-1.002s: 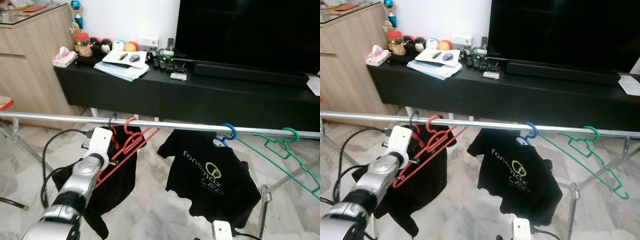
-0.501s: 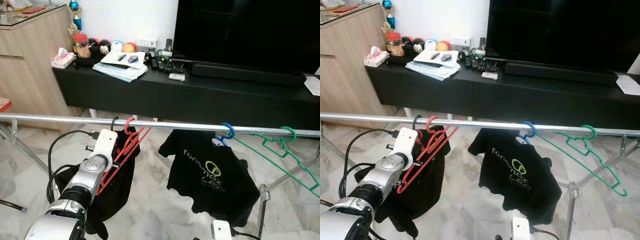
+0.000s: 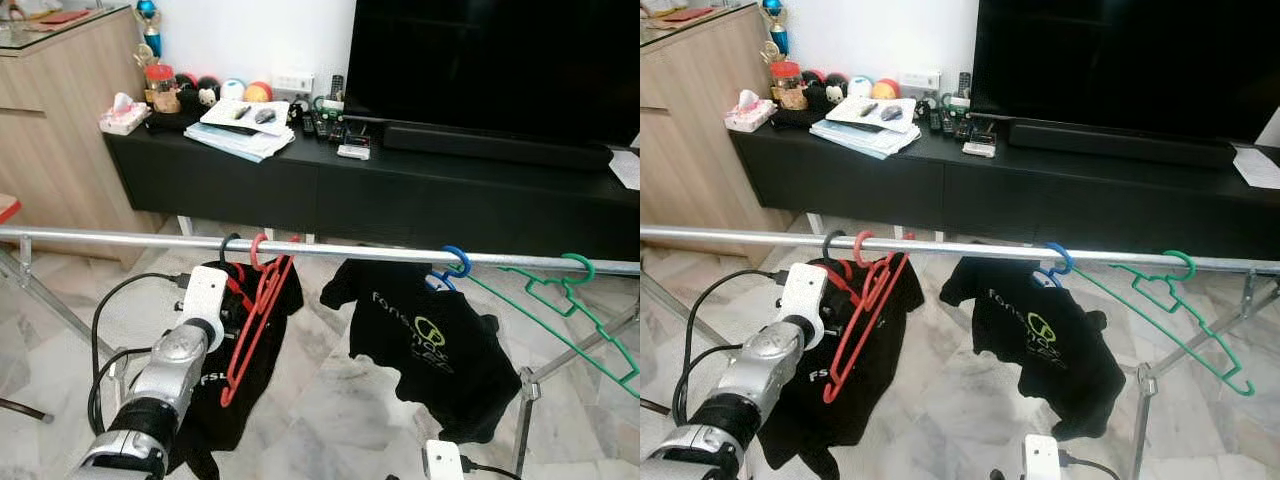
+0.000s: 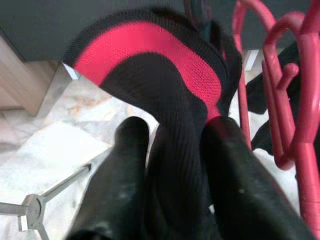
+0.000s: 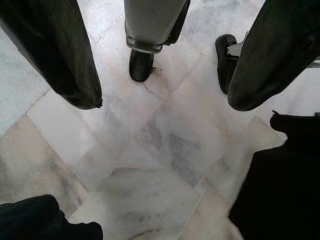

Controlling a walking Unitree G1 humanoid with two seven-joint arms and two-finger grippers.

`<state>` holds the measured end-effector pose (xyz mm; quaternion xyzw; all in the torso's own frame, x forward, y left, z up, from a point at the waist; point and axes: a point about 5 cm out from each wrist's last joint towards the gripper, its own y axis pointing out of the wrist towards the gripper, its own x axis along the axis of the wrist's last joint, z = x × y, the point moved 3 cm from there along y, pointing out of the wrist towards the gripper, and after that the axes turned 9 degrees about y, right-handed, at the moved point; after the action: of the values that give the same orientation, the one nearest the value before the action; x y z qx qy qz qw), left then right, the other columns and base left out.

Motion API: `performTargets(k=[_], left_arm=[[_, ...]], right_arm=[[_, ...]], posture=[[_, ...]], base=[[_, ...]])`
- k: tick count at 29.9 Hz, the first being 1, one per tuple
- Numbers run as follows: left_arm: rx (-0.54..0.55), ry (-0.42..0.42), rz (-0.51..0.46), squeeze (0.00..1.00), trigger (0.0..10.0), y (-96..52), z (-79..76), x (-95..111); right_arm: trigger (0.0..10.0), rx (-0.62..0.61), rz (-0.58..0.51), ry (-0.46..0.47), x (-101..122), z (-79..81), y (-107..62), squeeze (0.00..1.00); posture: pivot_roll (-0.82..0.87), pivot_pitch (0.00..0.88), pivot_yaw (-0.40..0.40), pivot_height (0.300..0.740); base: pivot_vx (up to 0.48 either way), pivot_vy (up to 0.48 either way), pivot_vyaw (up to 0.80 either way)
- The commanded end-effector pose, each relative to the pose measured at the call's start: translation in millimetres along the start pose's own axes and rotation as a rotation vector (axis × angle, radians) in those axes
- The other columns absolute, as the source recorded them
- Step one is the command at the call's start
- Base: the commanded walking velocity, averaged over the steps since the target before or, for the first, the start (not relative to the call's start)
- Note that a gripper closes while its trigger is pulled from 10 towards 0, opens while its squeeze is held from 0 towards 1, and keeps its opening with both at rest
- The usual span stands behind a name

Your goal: Hang hanger

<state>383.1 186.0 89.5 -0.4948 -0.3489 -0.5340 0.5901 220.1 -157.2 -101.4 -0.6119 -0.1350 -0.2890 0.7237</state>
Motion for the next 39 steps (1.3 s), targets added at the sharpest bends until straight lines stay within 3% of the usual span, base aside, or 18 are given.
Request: performTargets(k=[1,4,12,17,18,19,21,22,23,24,25,27,28,29,30,33,36,39], left_arm=[[0.001,-0.009,-0.036,1.0,10.0,-5.7,4.2,3],[0.005,-0.024,-0.086,1.0,10.0,-23.6,11.8,4],[-0.01,-0.029,-0.129,1.0,10.0,-52.8,12.4,2],[0.042,-0.071,-0.174,1.0,10.0,-71.5,20.3,2],[0.054,-0.079,-0.188,0.91,10.0,-75.5,22.3,3],[0.126,-0.1,-0.223,0.0,10.0,-88.0,32.9,2],[0.178,-0.096,-0.232,0.0,10.0,-94.9,40.1,-1],[0.256,-0.073,-0.176,0.0,10.0,-103.8,52.1,-19],[0.256,-0.073,-0.176,0.0,10.0,-103.8,52.1,-19],[0.304,-0.054,-0.13,0.0,10.0,-110.6,59.5,-32],[0.382,-0.016,0.054,0.0,10.0,-124.1,73.8,-78],[0.37,-0.013,0.221,0.0,10.0,-135.0,73.8,-120],[0.353,-0.017,0.276,0.0,10.0,-139.1,71.6,-135],[0.311,-0.021,0.389,0.0,10.0,-150.6,63.4,-165],[0.311,-0.021,0.389,0.0,10.0,-150.6,63.4,-165],[0.246,-0.05,0.534,0.0,10.0,-165.2,46.7,-199],[0.152,-0.08,0.661,0.0,10.0,-177.4,20.9,-226],[0.1,-0.103,0.73,0.0,10.0,-180.1,3.7,-239]], right_arm=[[10.0,-0.006,0.007,0.013,-2,-2.4,-0.4,0.0],[10.0,-0.007,0.007,0.012,-2,-2.9,-0.5,0.0],[10.0,-0.004,0.012,0.001,-2,-3.6,-0.6,0.0],[10.0,-0.005,0.012,-0.001,-2,-4.0,-0.8,0.0],[10.0,-0.005,0.012,-0.001,-3,-4.1,-0.8,0.0],[10.0,-0.006,0.013,-0.002,-3,-4.4,-0.9,0.0],[10.0,-0.006,0.014,-0.004,-3,-4.5,-0.9,0.0],[10.0,-0.007,0.015,-0.004,-3,-4.6,-1.0,0.0],[10.0,-0.007,0.015,-0.004,-3,-4.6,-1.0,0.0],[10.0,-0.007,0.015,-0.005,-4,-4.6,-1.0,0.0],[10.0,-0.008,0.016,-0.005,-4,-4.6,-1.0,0.0],[10.0,-0.008,0.017,-0.004,-4,-4.5,-1.0,0.0],[10.0,-0.009,0.017,-0.004,-4,-4.3,-1.0,0.0],[10.0,-0.009,0.017,-0.004,-5,-3.8,-0.9,0.0],[10.0,-0.009,0.017,-0.004,-5,-3.8,-0.9,0.0],[10.0,-0.009,0.015,0.0,-5,-3.4,-0.8,0.0],[10.0,-0.01,0.013,0.004,-5,-2.7,-0.8,0.0],[10.0,-0.01,0.013,0.007,-5,-2.3,-0.7,0.0]], posture=[[0.13,0.069,-0.049,0.74],[0.14,0.07,-0.051,0.74],[0.14,0.06,-0.053,0.74],[0.14,0.047,-0.047,0.74],[0.14,0.044,-0.048,0.74],[0.14,0.04,-0.047,0.74],[0.14,0.038,-0.046,0.74],[0.14,0.036,-0.046,0.74],[0.14,0.036,-0.046,0.74],[0.15,0.036,-0.046,0.74],[0.15,0.031,-0.047,0.74],[0.15,0.026,-0.047,0.74],[0.15,0.024,-0.046,0.74],[0.15,0.02,-0.043,0.74],[0.15,0.02,-0.043,0.74],[0.14,0.015,-0.041,0.74],[0.14,0.01,-0.04,0.74],[0.13,0.007,-0.038,0.74]], base=[[0.0,0.0,0.0],[0.0,0.0,0.0],[0.0,0.0,0.0],[0.0,0.0,0.0],[0.0,0.0,0.0],[0.0,0.0,0.0],[0.0,0.0,0.0],[0.0,0.0,0.0],[0.0,0.0,0.0],[0.0,0.0,0.0],[0.0,0.0,0.0],[0.0,0.0,0.0],[0.0,0.0,0.0],[0.0,0.0,0.0],[0.0,0.0,0.0],[0.0,0.0,0.0],[0.0,0.0,0.0],[0.0,0.0,0.0]])
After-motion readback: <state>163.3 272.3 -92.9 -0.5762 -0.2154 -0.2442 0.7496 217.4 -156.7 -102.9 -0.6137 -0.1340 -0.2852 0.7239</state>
